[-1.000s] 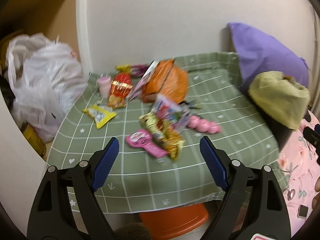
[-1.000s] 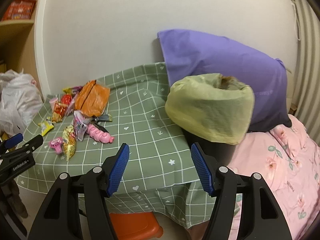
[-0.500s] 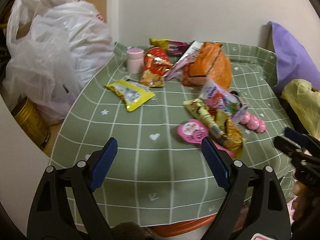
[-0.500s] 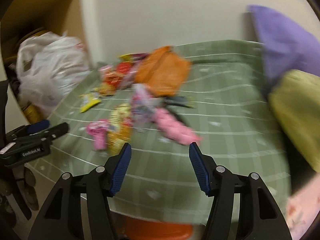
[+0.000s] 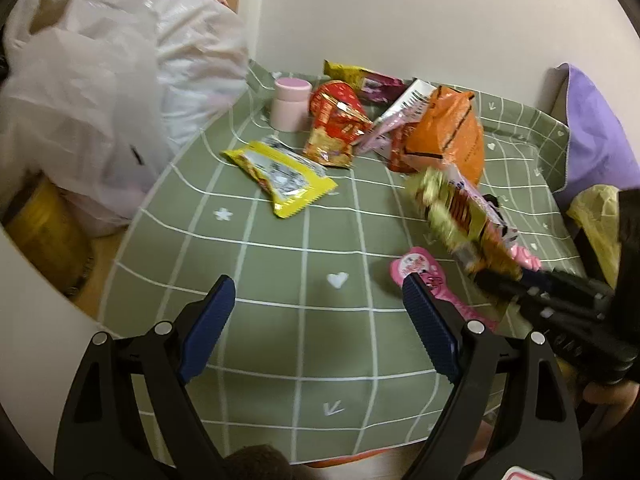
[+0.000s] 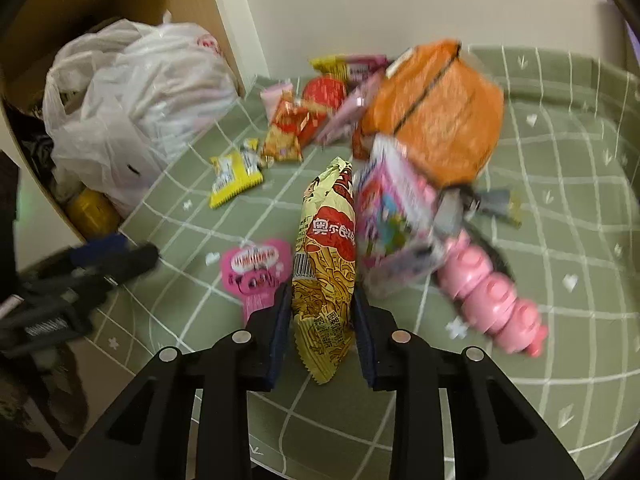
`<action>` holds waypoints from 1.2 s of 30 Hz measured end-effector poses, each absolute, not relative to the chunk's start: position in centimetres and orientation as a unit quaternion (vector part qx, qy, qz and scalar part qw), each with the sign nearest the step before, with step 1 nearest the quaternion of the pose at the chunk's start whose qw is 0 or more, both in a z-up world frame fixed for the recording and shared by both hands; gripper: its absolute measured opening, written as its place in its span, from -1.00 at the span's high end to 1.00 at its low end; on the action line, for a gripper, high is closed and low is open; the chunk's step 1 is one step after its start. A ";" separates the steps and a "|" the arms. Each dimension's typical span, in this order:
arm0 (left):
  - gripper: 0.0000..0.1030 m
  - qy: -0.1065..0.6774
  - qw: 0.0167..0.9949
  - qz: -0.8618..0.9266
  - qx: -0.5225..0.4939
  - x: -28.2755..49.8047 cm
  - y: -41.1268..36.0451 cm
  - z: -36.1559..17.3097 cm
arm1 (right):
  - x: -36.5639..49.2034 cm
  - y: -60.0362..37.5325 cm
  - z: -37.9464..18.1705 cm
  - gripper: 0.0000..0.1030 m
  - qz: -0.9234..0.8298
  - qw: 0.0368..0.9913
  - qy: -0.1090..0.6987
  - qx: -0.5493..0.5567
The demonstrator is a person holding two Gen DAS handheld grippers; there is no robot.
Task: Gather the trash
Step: 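Grasp the pink lollipop with the left tool while the right tool grasps a yellow snack stick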
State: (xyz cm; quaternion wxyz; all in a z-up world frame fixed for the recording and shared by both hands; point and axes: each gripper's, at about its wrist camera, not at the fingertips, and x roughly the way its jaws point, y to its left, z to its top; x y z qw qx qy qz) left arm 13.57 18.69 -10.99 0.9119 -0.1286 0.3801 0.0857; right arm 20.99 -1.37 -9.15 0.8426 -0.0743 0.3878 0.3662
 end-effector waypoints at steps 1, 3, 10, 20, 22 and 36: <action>-0.49 0.384 0.910 0.079 -0.137 14.0 18.6 -11.2 | 21.2 -1.6 -8.2 0.45 0.360 0.849 0.380 -0.075; -0.45 0.390 0.905 0.065 -0.157 15.0 18.4 -11.8 | 21.9 -2.1 -6.7 0.45 0.346 0.860 0.368 -0.075; -0.20 0.382 0.916 0.032 -0.121 18.7 14.7 -12.8 | 24.4 -4.9 -3.3 0.45 0.274 0.894 0.345 -0.082; -0.20 0.393 0.907 0.054 -0.138 19.1 13.9 -11.8 | 27.2 -9.6 -3.8 0.45 0.297 0.891 0.334 -0.086; -0.20 0.393 0.901 0.090 -0.163 18.7 14.0 -11.6 | 27.9 -10.1 -4.0 0.45 0.320 0.880 0.341 -0.079; 0.09 0.422 0.871 0.162 -0.194 20.4 11.6 -12.8 | 30.9 -14.7 -3.4 0.45 0.383 0.858 0.334 -0.072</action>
